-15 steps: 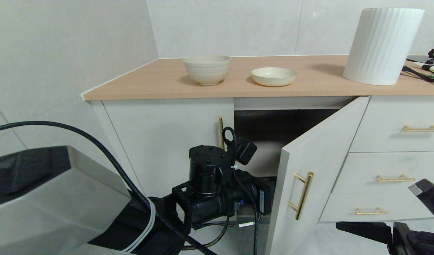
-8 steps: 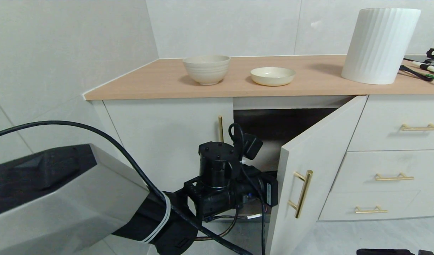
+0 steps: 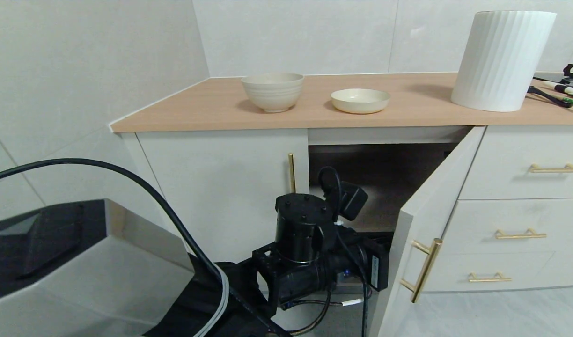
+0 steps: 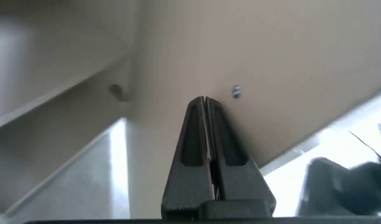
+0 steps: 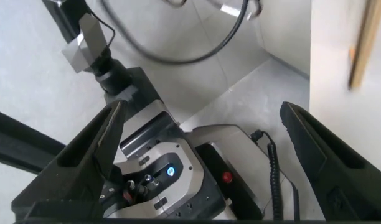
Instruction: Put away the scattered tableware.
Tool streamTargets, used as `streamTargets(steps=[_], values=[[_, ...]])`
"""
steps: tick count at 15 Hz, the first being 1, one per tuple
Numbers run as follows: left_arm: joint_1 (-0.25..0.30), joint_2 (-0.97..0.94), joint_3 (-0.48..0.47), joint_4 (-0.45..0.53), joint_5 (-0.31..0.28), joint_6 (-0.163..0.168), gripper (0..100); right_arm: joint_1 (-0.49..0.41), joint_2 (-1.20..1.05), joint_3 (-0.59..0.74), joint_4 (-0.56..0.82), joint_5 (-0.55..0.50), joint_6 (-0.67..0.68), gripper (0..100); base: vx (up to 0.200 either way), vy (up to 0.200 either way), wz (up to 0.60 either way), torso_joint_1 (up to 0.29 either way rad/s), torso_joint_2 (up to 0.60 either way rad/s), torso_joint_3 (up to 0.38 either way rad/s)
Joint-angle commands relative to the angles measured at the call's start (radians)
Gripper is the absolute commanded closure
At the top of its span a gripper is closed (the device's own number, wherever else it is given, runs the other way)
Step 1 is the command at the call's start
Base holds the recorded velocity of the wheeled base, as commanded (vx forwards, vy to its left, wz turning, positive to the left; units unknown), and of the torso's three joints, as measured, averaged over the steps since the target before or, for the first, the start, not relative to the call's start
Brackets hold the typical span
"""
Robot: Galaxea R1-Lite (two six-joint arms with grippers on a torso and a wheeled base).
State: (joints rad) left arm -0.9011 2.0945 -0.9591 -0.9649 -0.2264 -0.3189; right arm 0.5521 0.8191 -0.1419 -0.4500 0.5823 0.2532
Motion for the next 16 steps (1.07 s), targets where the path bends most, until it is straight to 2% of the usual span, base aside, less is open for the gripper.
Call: streamTargets(steps=[1,6,10,11,12,13,14,15,16], values=[[-0.029,-0.005,-0.004,0.002,0.001,0.0,100,0.0,-0.012,-0.002,0.001,0.004,0.0,0,0.0,0.0,0.0,0.0,0.0,0.0],[-0.098,0.047,-0.078,0.029,0.001,0.0,100,0.0,-0.028,0.002,0.004,0.063,0.0,0,0.0,0.0,0.0,0.0,0.0,0.0],[-0.216,0.116,-0.285,0.153,0.001,0.0,100,0.0,-0.066,0.002,0.017,0.126,0.0,0,0.0,0.0,0.0,0.0,0.0,0.0],[-0.265,0.121,-0.331,0.164,0.021,-0.002,100,-0.001,-0.081,0.002,0.019,0.171,0.0,0,0.0,0.0,0.0,0.0,0.0,0.0],[-0.265,0.11,-0.325,0.16,0.056,-0.002,100,-0.001,-0.084,0.004,0.019,0.172,0.0,0,0.0,0.0,0.0,0.0,0.0,0.0],[-0.245,0.09,-0.303,0.155,0.125,-0.003,100,-0.001,-0.086,0.002,0.025,0.174,0.0,0,0.0,0.0,0.0,0.0,0.0,0.0],[-0.199,0.062,-0.27,0.152,0.165,-0.003,100,-0.001,-0.083,-0.001,0.033,0.175,0.0,0,0.0,0.0,0.0,0.0,0.0,0.0],[-0.179,0.047,-0.253,0.152,0.165,-0.005,100,0.0,-0.078,-0.001,0.034,0.175,0.0,0,0.0,0.0,0.0,0.0,0.0,0.0],[-0.117,0.01,-0.22,0.152,0.162,-0.014,100,0.0,-0.061,-0.002,0.034,0.175,0.0,0,0.0,0.0,0.0,0.0,0.0,0.0]])
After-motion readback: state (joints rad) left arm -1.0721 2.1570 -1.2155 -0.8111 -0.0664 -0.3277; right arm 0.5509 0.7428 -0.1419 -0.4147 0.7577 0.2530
